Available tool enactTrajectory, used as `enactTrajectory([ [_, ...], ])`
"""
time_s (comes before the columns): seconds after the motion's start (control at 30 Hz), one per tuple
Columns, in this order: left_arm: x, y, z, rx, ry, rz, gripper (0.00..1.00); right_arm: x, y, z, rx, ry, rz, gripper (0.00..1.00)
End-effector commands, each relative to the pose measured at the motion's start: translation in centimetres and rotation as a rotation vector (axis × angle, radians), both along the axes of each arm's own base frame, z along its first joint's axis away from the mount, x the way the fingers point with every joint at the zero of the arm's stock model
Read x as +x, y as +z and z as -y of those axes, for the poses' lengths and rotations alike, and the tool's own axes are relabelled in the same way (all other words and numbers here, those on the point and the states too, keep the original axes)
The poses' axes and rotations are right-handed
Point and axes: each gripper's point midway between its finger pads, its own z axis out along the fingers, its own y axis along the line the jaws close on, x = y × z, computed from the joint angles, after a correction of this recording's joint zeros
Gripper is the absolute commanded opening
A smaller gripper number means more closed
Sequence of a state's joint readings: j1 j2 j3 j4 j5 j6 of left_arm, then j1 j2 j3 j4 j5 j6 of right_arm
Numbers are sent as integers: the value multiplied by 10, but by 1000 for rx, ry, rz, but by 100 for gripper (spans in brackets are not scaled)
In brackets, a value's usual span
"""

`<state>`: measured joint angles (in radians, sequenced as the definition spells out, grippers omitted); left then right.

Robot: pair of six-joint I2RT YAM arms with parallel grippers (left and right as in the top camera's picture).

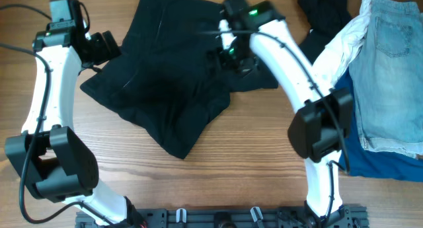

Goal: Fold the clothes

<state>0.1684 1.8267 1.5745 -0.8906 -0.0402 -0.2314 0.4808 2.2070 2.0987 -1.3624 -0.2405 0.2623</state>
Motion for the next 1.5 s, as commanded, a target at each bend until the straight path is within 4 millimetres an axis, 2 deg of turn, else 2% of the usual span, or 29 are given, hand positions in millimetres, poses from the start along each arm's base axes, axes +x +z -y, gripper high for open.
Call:
enactTrajectory([
  [0.0, -6, 1, -7, -32, 37, -2, 100, -4, 7, -2, -133, -86, 73, 100],
  [0.13, -6, 1, -6, -46, 33, -2, 100, -13, 5, -15, -179, -92, 102, 100],
  [0.37, -6, -4, -6, -52, 45, -13, 100, -27, -9, -41, -175, -44, 121, 100],
  [0.5, -5, -12, -6, -62, 57, -29, 100, -32, -22, -57, -159, -33, 135, 100],
  [0.67, -5, -25, -4, -74, 55, -60, 100, -31, -48, -76, -123, -11, 179, 100],
  [0.97, -6, -42, -3, -85, 55, -102, 100, -21, -49, -79, -92, -20, 209, 97],
  [1.13, -6, -42, -4, -84, 55, -103, 100, -22, -54, -79, -102, 17, 208, 80],
  [1.3, -6, -42, -3, -85, 55, -105, 100, -25, -68, -76, -130, 64, 187, 80],
  [1.47, -7, -43, -3, -85, 55, -107, 100, -27, -68, -79, -119, 106, 183, 80],
])
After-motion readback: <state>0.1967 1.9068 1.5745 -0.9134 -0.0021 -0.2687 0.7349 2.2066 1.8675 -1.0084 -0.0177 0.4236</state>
